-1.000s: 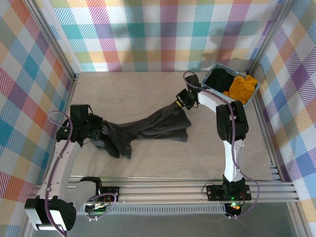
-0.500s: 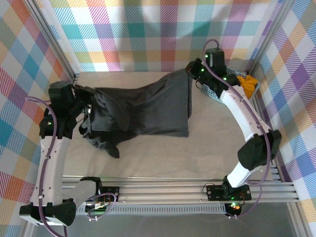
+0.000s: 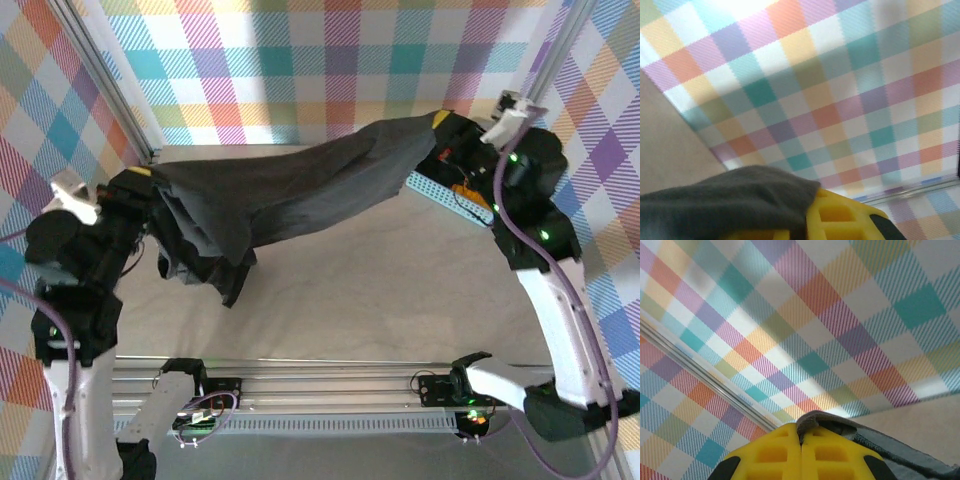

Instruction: Fold and stack the t-shirts

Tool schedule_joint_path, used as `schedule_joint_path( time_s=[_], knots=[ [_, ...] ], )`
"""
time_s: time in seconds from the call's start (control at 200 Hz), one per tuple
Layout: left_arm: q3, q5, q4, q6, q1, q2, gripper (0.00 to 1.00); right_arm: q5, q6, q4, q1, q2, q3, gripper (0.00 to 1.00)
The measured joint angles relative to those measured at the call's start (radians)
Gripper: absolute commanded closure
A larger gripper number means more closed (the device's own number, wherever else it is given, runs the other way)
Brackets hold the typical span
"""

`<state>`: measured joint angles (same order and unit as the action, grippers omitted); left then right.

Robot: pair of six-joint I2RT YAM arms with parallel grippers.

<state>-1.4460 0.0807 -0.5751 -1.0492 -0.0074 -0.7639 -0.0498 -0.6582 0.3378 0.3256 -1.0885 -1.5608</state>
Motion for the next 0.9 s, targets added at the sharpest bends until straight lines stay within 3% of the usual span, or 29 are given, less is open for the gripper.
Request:
schedule_joint_path(
  time_s=[0.15,0.285,0.39,0.515,0.56,0.6,0.62,0.735,0.82,0.905],
  knots=[
    [-0.056,-0.055,0.006,0.015,0.0,0.032,0.87,-0.047,0.064,-0.013,-0.002,0.082,0.043,1.0],
    [-0.136,-0.075,0.008,0.026,0.0,-0.065,0.92,-0.063,0.095,-0.024,-0.017,0.054,0.043,1.0],
    [-0.174,-0.095,0.048,0.029,0.0,-0.219,0.95,-0.047,0.097,-0.037,-0.051,-0.061,0.0,1.0],
    [-0.269,-0.112,0.072,0.042,0.004,-0.498,0.98,0.006,0.09,-0.035,-0.112,-0.327,-0.172,0.98],
    [-0.353,-0.113,0.077,0.051,0.007,-0.635,0.84,0.026,0.084,-0.034,-0.127,-0.444,-0.248,0.73],
    [-0.43,-0.106,0.076,0.055,0.013,-0.76,0.58,0.052,0.073,-0.012,-0.138,-0.562,-0.336,0.54],
    [-0.471,-0.098,0.073,0.053,0.018,-0.816,0.5,0.06,0.074,0.0,-0.143,-0.612,-0.38,0.48],
    [-0.761,-0.045,-0.013,0.053,0.058,-1.171,0.12,0.126,0.068,0.116,-0.156,-0.908,-0.636,0.42],
    [-0.953,-0.021,-0.13,0.071,0.077,-1.365,0.09,0.162,0.064,0.208,-0.159,-1.024,-0.704,0.41],
    [-0.973,-0.015,-0.243,0.105,0.074,-1.408,0.11,0.185,0.06,0.267,-0.156,-1.023,-0.626,0.42]
  ],
)
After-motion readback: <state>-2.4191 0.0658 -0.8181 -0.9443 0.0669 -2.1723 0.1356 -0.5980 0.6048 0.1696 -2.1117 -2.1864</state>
